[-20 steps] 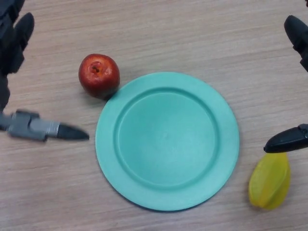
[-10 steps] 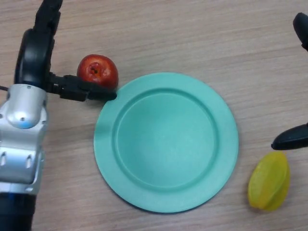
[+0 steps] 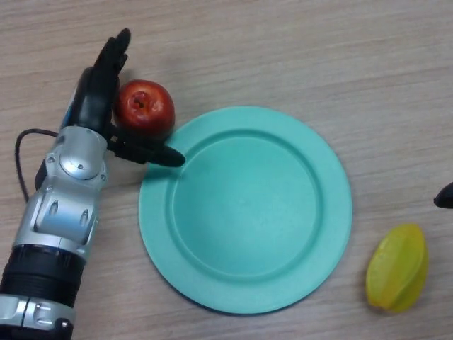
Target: Pick up the red apple and place it on the plate
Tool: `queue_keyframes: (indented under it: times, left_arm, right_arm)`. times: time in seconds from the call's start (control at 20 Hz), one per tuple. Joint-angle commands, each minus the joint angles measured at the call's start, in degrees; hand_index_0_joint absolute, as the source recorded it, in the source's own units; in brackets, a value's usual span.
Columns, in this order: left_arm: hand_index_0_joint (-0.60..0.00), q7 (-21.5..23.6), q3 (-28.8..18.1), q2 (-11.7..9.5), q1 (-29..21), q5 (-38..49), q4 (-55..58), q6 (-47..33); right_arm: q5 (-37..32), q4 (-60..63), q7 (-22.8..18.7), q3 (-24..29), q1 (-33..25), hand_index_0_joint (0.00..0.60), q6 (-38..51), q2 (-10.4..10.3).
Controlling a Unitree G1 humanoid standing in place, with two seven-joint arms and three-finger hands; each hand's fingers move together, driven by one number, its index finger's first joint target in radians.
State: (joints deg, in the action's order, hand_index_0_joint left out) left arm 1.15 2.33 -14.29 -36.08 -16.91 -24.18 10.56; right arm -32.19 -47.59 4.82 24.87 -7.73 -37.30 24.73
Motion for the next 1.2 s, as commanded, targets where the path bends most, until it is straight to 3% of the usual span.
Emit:
queue_keyframes:
  times: [0.05, 0.1, 0.35, 0.5, 0.55, 0.65, 0.7, 0.8, 0.9, 1.0, 1.1, 1.2]
  left_arm:
    - [-0.45, 0.8, -0.77, -1.98, -3.47, -4.81, 1.36, -9.67]
    - [-0.599, -1.46, 0.44, -2.25, -3.3, -9.89, -1.41, -13.78]
    - [-0.6, 0.14, -2.27, -2.09, -1.46, -12.3, 3.68, -13.69]
    - [-0.6, 2.05, -2.84, -4.03, 1.7, -15.32, 12.24, -16.02]
    - [-0.6, 1.33, -2.72, -4.15, 2.77, -15.86, 14.41, -16.14]
    - [-0.6, -5.13, -1.91, -3.51, 8.07, -15.79, 23.92, -14.26]
    - [-0.6, -9.41, -1.47, -1.58, 12.98, -13.75, 31.35, -12.69]
    - [-0.6, -12.53, 0.65, -1.66, 20.11, -17.55, 37.01, -15.13]
    - [-0.6, -12.6, 0.7, 0.21, 24.92, -19.95, 39.26, -13.98]
    - [-0.6, -13.37, 1.31, 0.69, 27.68, -18.75, 40.0, -13.97]
    - [-0.6, -14.37, 0.67, 1.89, 28.52, -14.14, 42.0, -12.24]
    - [-0.6, -13.23, 1.27, 1.64, 28.97, -11.82, 42.62, -13.35]
  right_arm:
    - [-1.71, -1.76, 0.57, 4.88, -0.96, 0.0, 10.09, 3.23]
    - [-1.03, -1.82, 0.95, 5.32, -0.24, 0.0, 10.99, 3.1]
    - [-1.73, -2.55, 0.56, 5.97, -0.02, 0.0, 9.9, 3.18]
    - [-2.96, -3.34, 0.2, 6.6, -0.15, 0.0, 9.13, 3.39]
    - [-2.97, -3.25, 0.11, 6.52, -0.21, 0.0, 9.12, 3.47]
    - [-2.31, -3.18, -0.41, 5.4, -0.48, 0.0, 8.75, 3.63]
    - [-1.49, -3.25, -0.57, 4.34, -0.86, 0.0, 8.72, 3.59]
    - [-1.31, -3.39, -0.81, 3.87, -1.68, 0.0, 8.32, 3.58]
    - [-1.05, -3.35, -1.05, 3.36, -2.14, 0.0, 7.91, 3.66]
    - [-0.01, -3.47, -0.72, 2.78, -1.91, 0.0, 8.48, 3.17]
    - [0.09, -3.53, -0.51, 2.86, -2.09, 0.0, 8.35, 3.13]
    - [1.0, -3.53, -0.51, 2.21, -2.07, 0.0, 8.59, 2.91]
